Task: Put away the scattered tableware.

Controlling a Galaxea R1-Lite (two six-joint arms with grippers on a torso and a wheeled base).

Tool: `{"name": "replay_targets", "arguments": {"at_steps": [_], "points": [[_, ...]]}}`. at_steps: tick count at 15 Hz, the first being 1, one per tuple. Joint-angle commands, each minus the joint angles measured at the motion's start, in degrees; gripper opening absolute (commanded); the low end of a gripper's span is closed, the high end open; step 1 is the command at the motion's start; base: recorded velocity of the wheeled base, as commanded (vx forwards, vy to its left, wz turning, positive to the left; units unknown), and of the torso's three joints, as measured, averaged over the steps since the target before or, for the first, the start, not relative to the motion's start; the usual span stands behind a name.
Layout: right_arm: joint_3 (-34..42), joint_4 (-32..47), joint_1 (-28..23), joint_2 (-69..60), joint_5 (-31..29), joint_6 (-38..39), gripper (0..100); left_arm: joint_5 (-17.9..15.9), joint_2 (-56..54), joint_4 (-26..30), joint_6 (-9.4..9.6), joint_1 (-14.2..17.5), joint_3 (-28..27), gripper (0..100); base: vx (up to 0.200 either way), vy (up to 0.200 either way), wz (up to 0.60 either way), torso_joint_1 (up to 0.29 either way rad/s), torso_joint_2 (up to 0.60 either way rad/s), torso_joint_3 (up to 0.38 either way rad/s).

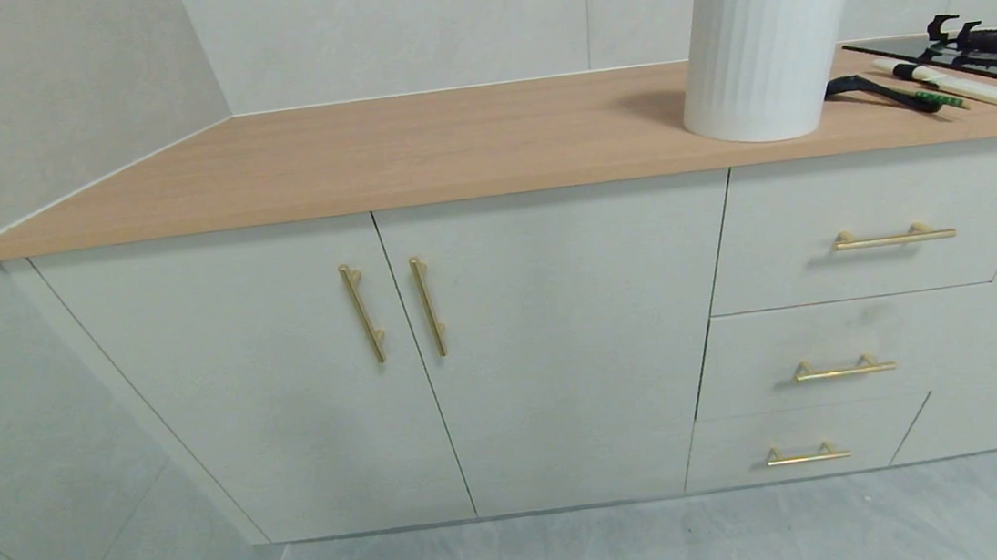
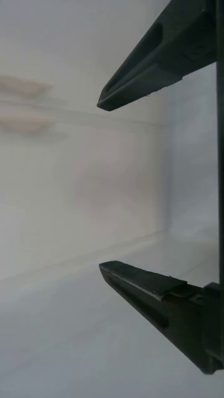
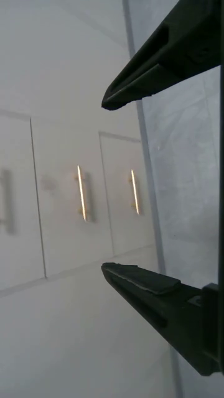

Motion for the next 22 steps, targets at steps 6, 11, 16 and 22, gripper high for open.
{"name": "replay_targets", "arguments": {"at_steps": [6,11,16,22], "points": [[0.2,2.2,-0.1,0.3,6.7,-3.3,100,-4.9,0.1,2.5,-5.85,0.0,0.8,100,0.0,0.0,0.0,0.0,0.0,0.0],[0.3,2.3,1.0,3.2,6.6,-3.2,100,-4.8,0.0,2.5,-5.76,0.0,0.8,100,0.0,0.0,0.0,0.0,0.0,0.0],[0.3,2.3,0.3,0.2,8.0,-3.5,100,-4.8,0.1,2.5,-5.94,0.0,0.8,100,0.0,0.0,0.0,0.0,0.0,0.0],[0.3,2.3,0.3,0.2,8.1,-3.3,100,-4.8,0.1,2.5,-6.03,0.0,0.8,100,0.0,-0.067,0.0,-0.002,0.0,0.0]]}}
